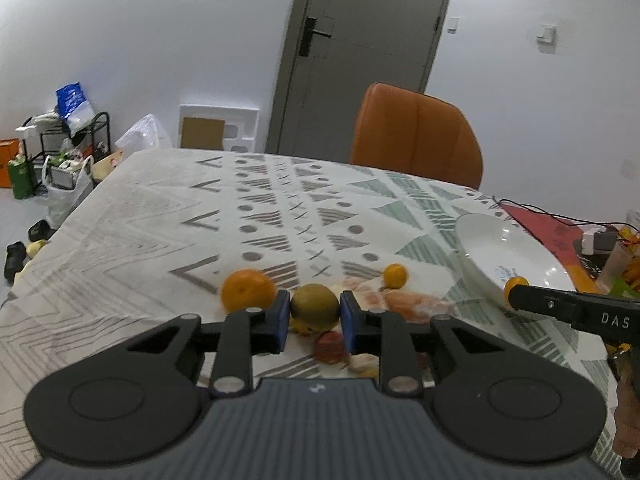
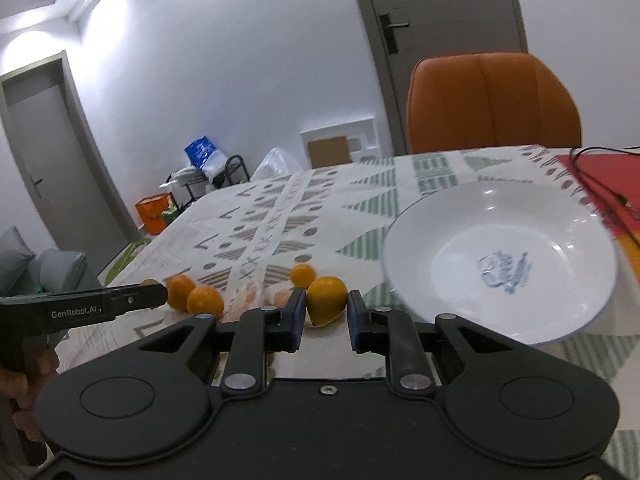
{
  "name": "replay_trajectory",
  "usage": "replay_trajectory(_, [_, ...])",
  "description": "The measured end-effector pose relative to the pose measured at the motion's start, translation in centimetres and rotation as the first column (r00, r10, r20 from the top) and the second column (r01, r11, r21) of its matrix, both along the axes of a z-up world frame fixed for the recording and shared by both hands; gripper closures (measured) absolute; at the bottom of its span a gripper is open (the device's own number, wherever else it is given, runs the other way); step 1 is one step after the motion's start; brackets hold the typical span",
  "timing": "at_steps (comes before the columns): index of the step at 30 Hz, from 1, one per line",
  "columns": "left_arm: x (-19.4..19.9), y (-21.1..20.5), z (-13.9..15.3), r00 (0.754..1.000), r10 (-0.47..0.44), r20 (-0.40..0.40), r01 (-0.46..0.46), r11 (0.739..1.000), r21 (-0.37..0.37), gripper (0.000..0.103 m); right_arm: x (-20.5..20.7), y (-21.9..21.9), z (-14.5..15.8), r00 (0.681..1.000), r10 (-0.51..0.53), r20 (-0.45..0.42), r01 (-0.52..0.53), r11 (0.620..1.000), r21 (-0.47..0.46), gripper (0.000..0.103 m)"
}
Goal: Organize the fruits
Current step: 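Carry both fruits into the white bowl while opening both tools to release them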
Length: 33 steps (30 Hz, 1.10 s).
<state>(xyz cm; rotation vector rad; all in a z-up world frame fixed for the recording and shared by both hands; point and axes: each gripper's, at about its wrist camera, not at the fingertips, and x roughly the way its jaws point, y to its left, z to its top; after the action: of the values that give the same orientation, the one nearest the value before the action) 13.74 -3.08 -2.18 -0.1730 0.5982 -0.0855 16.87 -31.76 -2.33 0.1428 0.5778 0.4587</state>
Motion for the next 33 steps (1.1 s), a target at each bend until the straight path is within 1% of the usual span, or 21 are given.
replay_trajectory(7, [0.3, -2.4, 0.8, 0.999, -0.049, 0.017, 0.048, 0.999, 0.012, 0.078, -0.5, -2.6, 0.6, 0.999, -0.046, 0.015, 0.046, 0.999, 0.013, 0.082])
replay_trajectory(16, [0.8, -5.6, 1.5, 0.993, -0.110, 0.031, 0.110, 0.994, 0.028, 0.078, -1.0, -5.7, 0.4, 0.994, -0.104, 0.017, 0.103, 0.994, 0.035, 0.082])
replay_trajectory(29, [2.2, -9.1, 1.8, 0.985, -0.169, 0.036, 0.169, 0.985, 0.023, 0.078, -0.7, -8.2, -0.3, 0.985, -0.170, 0.008, 0.169, 0.985, 0.044, 0.082])
replay_trajectory(30, [2.3, -9.3, 1.7, 0.984, -0.173, 0.036, 0.172, 0.985, 0.024, 0.078, -0.6, -8.3, -0.3, 0.985, -0.175, 0.007, 0.174, 0.984, 0.043, 0.081])
replay_trajectory(31, [2.5, -9.5, 1.8, 0.984, -0.177, 0.036, 0.176, 0.984, 0.025, 0.078, -0.5, -8.4, -0.4, 0.984, -0.180, 0.004, 0.180, 0.983, 0.040, 0.077])
replay_trajectory(33, [2.7, -10.0, 1.7, 0.982, -0.185, 0.035, 0.184, 0.982, 0.029, 0.078, -0.4, -8.6, -0.6, 0.981, -0.194, 0.011, 0.194, 0.980, 0.033, 0.075])
